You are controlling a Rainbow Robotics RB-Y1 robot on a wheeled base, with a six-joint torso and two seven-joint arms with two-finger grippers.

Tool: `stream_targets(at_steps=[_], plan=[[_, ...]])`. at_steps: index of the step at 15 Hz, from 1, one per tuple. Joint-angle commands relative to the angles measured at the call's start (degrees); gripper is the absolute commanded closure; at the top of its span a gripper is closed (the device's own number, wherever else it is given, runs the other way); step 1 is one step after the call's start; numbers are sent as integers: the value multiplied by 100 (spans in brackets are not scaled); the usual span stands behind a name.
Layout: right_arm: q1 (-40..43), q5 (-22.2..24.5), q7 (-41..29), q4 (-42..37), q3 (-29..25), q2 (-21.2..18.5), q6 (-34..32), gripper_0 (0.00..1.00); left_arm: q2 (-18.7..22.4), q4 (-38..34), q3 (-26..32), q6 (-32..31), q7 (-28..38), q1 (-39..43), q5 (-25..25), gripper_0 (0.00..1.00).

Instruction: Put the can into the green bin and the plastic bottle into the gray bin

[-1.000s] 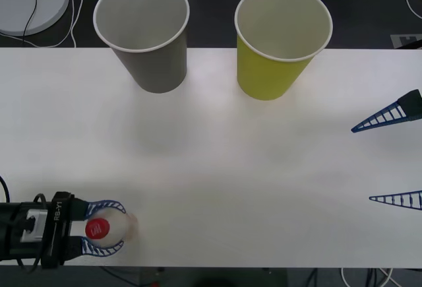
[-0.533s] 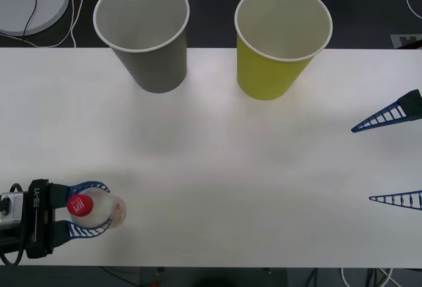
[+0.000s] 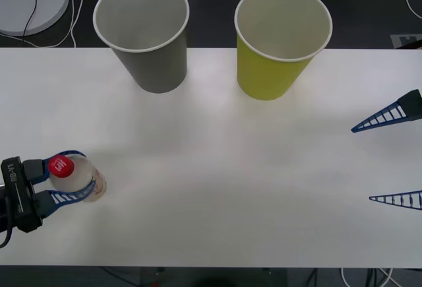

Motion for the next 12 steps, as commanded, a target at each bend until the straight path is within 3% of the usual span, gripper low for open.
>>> stream_targets(at_steps=[1,12], plan=[[0,0,0,0,0,0,0,0,17,-241,0,597,161,171,211,100],[0,0,0,0,0,0,0,0,210,-927,115,2117,811,575,343,100]])
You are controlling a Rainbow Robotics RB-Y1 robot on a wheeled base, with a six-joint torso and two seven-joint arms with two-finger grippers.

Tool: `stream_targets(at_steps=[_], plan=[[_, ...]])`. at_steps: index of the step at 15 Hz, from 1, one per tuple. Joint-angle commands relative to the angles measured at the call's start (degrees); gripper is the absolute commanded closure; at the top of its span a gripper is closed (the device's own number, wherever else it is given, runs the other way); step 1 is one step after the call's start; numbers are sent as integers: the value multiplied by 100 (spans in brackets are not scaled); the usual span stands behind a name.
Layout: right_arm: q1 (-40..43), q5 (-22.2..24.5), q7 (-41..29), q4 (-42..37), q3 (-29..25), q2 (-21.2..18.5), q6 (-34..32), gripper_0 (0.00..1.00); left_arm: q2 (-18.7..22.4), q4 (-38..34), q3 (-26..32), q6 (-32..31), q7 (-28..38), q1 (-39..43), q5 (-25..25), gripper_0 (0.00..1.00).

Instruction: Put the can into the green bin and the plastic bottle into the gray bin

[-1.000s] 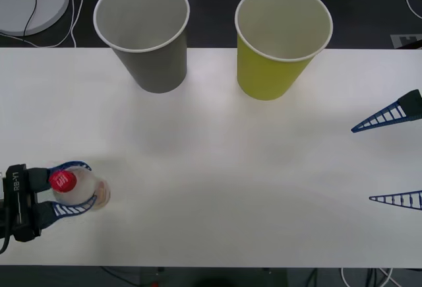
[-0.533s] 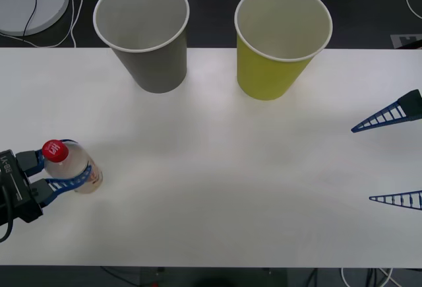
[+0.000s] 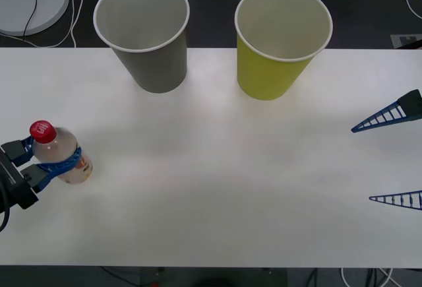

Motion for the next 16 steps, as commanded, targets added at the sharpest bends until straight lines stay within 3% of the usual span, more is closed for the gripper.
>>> stream_targets(at_steps=[1,4,9,16], plan=[[0,0,0,0,0,0,0,0,142,-85,1,260,185,14,-4,100],[0,0,0,0,0,0,0,0,388,-182,71,533,598,14,-118,100],[0,0,0,0,0,0,0,0,555,-454,616,506,2118,-56,-1410,100],[0,0,0,0,0,0,0,0,608,-463,1214,-469,3850,-724,-2719,100]])
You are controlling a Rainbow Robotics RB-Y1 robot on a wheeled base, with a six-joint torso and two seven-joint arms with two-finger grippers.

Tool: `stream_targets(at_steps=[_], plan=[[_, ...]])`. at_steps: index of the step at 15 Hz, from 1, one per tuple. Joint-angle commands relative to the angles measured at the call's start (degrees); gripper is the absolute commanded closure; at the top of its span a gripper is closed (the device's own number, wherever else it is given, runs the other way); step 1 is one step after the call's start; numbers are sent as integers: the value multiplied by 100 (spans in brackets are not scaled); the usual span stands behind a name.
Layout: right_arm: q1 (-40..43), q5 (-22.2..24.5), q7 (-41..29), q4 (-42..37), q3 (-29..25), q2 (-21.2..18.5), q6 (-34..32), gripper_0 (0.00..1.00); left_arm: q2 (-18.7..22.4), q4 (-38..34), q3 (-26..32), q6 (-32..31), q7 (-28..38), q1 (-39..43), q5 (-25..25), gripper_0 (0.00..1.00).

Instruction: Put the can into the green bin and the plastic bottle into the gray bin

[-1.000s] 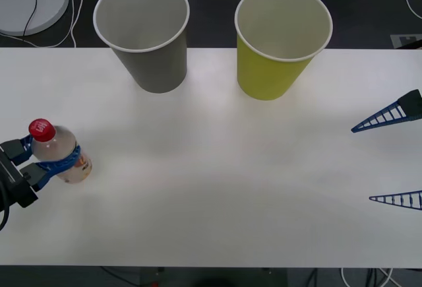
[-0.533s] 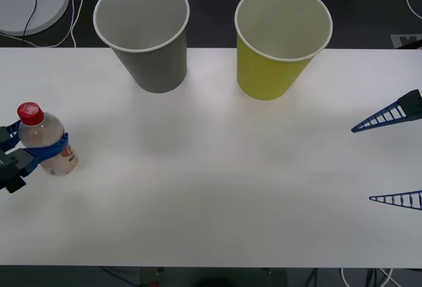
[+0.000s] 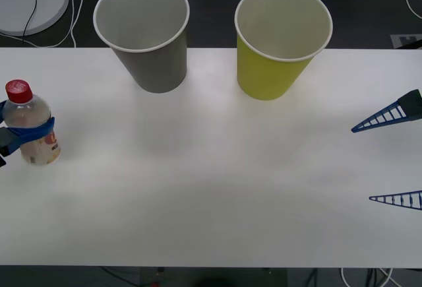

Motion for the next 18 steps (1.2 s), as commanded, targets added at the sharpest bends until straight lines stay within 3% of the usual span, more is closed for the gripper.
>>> stream_targets(at_steps=[1,10,18], plan=[[0,0,0,0,0,0,0,0,8,1,199,-411,622,-326,-503,100],[0,0,0,0,0,0,0,0,474,221,445,-1589,2020,-1451,-1276,100],[0,0,0,0,0,0,0,0,1107,1372,252,-3101,2169,-2998,-1276,100]])
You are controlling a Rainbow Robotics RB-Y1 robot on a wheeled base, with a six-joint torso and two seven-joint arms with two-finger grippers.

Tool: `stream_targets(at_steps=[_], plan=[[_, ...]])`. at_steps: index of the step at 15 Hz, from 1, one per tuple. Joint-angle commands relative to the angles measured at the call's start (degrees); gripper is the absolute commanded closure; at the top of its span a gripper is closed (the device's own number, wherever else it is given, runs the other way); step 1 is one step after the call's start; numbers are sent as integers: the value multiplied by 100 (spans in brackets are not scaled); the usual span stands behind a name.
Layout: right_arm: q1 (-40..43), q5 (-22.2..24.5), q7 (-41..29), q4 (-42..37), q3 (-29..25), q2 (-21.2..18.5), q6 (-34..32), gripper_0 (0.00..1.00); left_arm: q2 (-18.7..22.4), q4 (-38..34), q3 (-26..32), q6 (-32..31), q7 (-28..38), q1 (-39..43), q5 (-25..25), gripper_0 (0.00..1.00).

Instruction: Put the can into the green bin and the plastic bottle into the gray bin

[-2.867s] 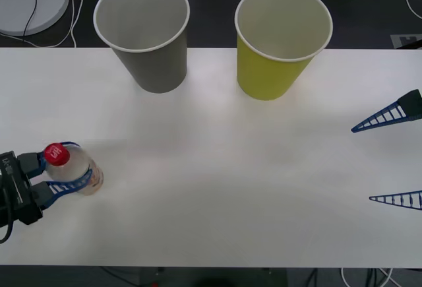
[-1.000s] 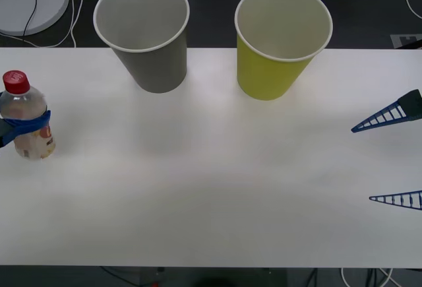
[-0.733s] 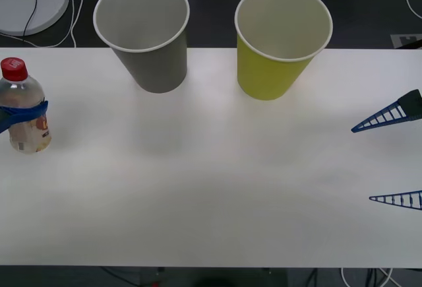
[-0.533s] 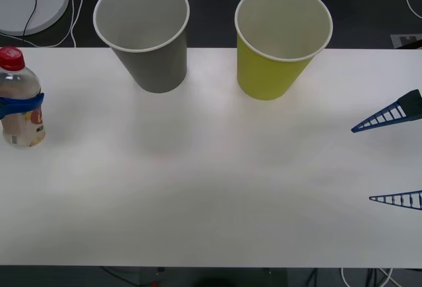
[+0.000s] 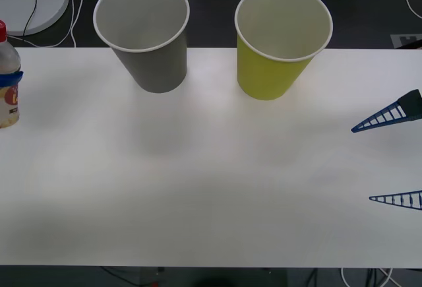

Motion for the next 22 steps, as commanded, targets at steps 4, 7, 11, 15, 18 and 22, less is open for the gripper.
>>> stream_targets(at_steps=[4,7,11,15,18,22], plan=[[0,0,0,0,0,0,0,0,185,662,-645,-789,105,-1311,-330,100],[0,0,0,0,0,0,0,0,185,1039,-1005,-1150,123,-2023,-611,100],[0,0,0,0,0,0,0,0,185,1523,-1576,-1492,202,-3042,-1121,100],[0,0,0,0,0,0,0,0,177,2217,-2271,-1571,193,-4106,-1200,100],[0,0,0,0,0,0,0,0,1,2622,-2930,-1563,202,-4958,-1253,100],[0,0,0,0,0,0,0,0,-474,2841,-3334,-1571,228,-5600,-1605,100]])
